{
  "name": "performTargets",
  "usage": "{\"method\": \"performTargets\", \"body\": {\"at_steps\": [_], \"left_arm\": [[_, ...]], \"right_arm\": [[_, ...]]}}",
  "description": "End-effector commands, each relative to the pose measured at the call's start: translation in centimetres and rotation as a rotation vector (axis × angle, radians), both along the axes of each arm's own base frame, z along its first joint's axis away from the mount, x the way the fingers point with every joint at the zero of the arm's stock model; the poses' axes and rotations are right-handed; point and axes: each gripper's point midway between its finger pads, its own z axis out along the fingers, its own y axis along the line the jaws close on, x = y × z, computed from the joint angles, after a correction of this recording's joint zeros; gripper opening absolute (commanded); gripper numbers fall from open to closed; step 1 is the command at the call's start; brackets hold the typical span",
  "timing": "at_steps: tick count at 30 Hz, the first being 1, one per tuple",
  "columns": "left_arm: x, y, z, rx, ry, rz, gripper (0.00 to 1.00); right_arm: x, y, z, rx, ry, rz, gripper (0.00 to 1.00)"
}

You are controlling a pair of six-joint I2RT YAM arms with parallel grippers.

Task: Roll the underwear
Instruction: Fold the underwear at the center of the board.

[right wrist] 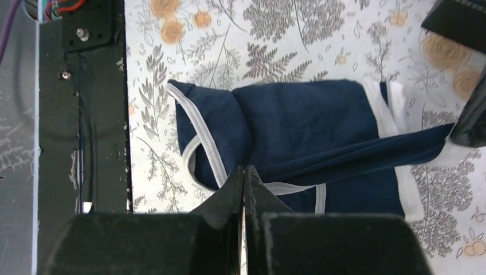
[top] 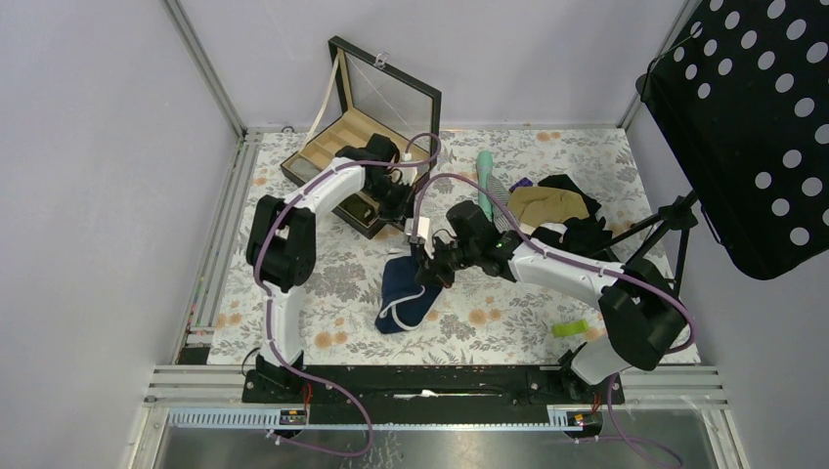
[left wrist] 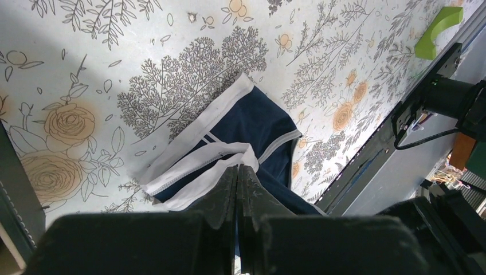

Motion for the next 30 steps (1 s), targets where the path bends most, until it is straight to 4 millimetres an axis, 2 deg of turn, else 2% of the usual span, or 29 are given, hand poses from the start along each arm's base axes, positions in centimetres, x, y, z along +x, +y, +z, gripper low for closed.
{"method": "performTargets", "body": {"at_steps": [1,10,15,22,30], "left_arm": [[4.3,-0.7,1.3,-0.034,-0.155,0.022,0.00],[4.5,-1.4,0.6,-0.041,-0.135,0.032,0.00],[5.2,-1.3,0.0,-0.019,-0.147,0.045,0.00],[5.5,-2.1,-0.1,-0.038,-0.142,0.037,0.00],[5.6,-2.9,-1.4,-0.027,-0.126,0.027,0.00]], "right_arm": [[-1.6,-0.9,-0.2,0.007,0.015,0.032,0.00],[-0.9,-2.5,-3.7,-0.075,0.022,0.000,0.00],[-0.5,-3.1,-4.9,-0.097,0.038,-0.009,0.00],[-0.1,-3.4,-6.6,-0.133,0.052,-0.020,0.00],[0.5,-3.5,-7.5,-0.151,0.069,-0.045,0.00]]}}
